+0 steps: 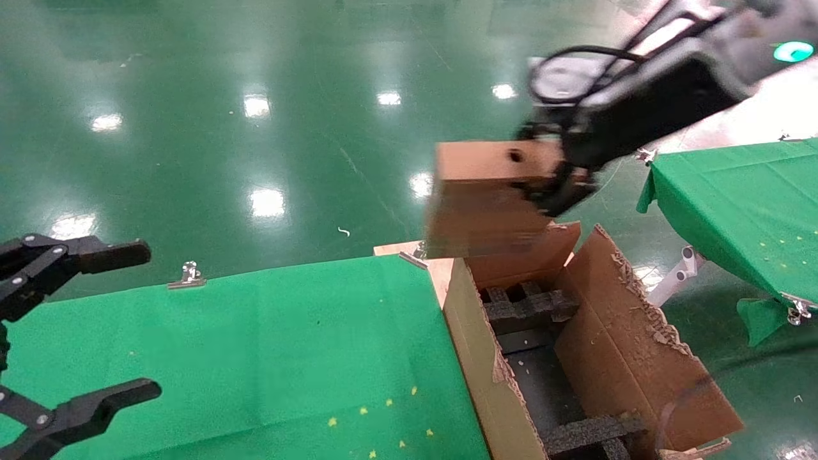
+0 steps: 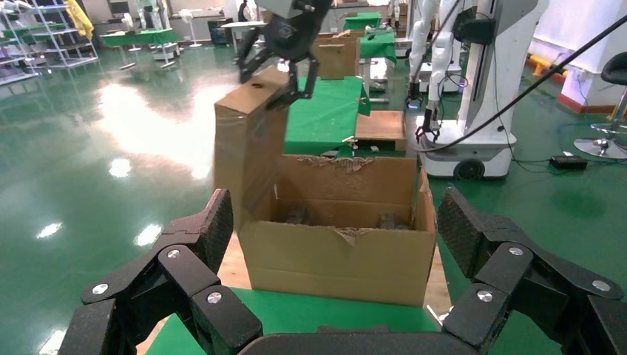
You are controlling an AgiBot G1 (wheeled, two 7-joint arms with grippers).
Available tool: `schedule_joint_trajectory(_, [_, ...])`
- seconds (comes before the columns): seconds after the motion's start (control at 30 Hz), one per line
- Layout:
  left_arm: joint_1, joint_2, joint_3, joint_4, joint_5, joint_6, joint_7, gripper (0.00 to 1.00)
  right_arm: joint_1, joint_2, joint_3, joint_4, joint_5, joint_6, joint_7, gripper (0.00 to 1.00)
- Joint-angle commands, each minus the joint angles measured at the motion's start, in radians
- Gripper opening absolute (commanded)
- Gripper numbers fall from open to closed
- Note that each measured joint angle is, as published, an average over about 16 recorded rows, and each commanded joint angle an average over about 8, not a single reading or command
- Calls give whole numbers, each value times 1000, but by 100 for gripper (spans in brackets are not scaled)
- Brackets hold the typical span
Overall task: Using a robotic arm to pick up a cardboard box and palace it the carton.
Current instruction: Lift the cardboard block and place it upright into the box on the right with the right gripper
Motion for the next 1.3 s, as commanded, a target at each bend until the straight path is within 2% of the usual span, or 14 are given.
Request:
schedule_joint_trajectory(0.03, [0, 0, 0, 0, 0, 0, 0, 100, 17, 40, -17, 5, -13, -1, 15, 0])
schedule_joint_trajectory(0.3, [0, 0, 0, 0, 0, 0, 0, 100, 26, 198, -125, 103, -57, 0, 114, 0])
schedule_joint_trajectory(0.5, [0, 0, 0, 0, 0, 0, 0, 100, 1, 275, -173, 155, -54, 21, 195, 0])
schedule_joint_trajectory(0.7, [0, 0, 0, 0, 0, 0, 0, 100, -8, 302, -180, 176, -42, 38, 224, 0])
schedule_joint_trajectory(0.87, [0, 0, 0, 0, 0, 0, 0, 100, -28, 292, -183, 168, -35, 57, 258, 0])
schedule_joint_trajectory(1.0, [0, 0, 0, 0, 0, -1, 0, 100, -70, 293, -192, 169, -35, 116, 382, 0])
schedule_joint_trajectory(1.3, [0, 0, 0, 1, 0, -1, 0, 100, -160, 336, -218, 269, -102, 277, 823, 0])
